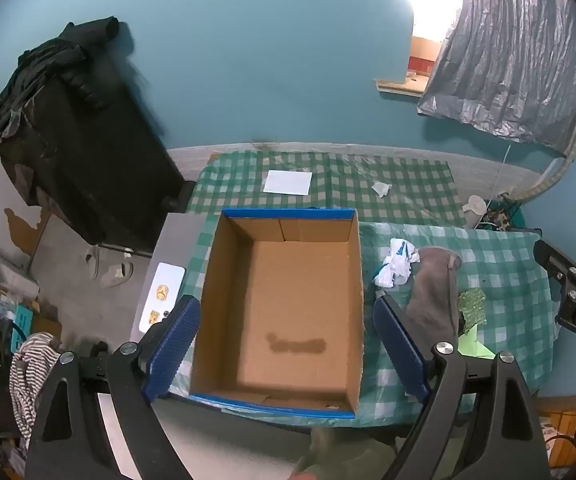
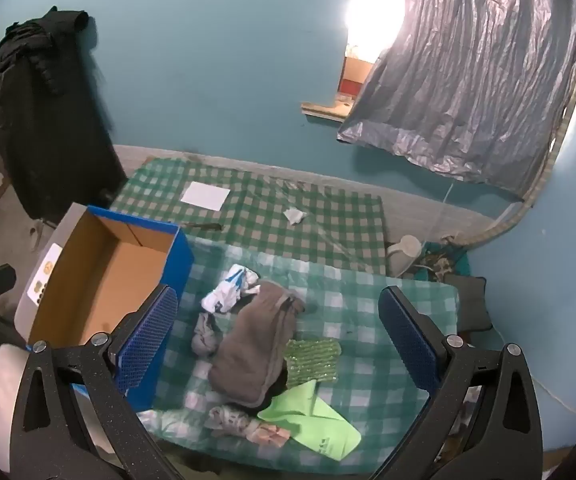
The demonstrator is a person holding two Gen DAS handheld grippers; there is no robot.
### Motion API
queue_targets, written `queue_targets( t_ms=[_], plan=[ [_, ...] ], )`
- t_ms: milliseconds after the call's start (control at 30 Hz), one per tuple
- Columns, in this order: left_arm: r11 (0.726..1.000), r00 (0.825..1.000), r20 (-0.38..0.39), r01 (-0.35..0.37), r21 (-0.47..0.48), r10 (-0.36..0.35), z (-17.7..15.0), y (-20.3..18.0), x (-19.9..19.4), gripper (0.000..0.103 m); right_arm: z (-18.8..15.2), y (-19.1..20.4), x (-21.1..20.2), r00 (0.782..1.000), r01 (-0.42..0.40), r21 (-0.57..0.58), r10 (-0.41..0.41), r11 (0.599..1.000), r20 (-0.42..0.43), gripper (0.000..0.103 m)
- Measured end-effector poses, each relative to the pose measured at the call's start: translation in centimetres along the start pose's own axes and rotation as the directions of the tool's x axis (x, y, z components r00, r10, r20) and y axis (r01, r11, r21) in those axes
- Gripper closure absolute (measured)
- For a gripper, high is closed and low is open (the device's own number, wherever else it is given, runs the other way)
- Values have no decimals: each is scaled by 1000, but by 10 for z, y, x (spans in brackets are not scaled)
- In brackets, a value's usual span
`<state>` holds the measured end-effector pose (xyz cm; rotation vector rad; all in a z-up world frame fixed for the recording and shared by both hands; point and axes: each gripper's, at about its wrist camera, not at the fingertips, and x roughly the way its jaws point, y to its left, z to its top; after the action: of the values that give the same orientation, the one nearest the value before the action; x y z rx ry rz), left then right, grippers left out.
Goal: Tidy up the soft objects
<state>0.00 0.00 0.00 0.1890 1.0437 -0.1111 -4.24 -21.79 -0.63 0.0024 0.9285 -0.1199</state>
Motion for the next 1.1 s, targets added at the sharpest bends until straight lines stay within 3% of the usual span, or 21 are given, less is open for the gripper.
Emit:
queue_targets(
  t_ms=[167, 333, 1100],
  plan=[
    [1000, 1000, 29, 0, 9, 0, -8, -1, -6, 14, -1, 0, -1, 1000, 4, -3, -4, 1000, 0, 3],
    [1000, 1000, -9, 4, 29, -4, 4, -8, -5, 14, -4, -1, 2, 1000, -2, 3, 2, 1000, -1, 3],
    [999, 1000, -21, 17, 38, -16, -5, -14, 7, 15, -14, -9, 10, 1000, -7, 15, 7, 1000, -18, 3]
  ],
)
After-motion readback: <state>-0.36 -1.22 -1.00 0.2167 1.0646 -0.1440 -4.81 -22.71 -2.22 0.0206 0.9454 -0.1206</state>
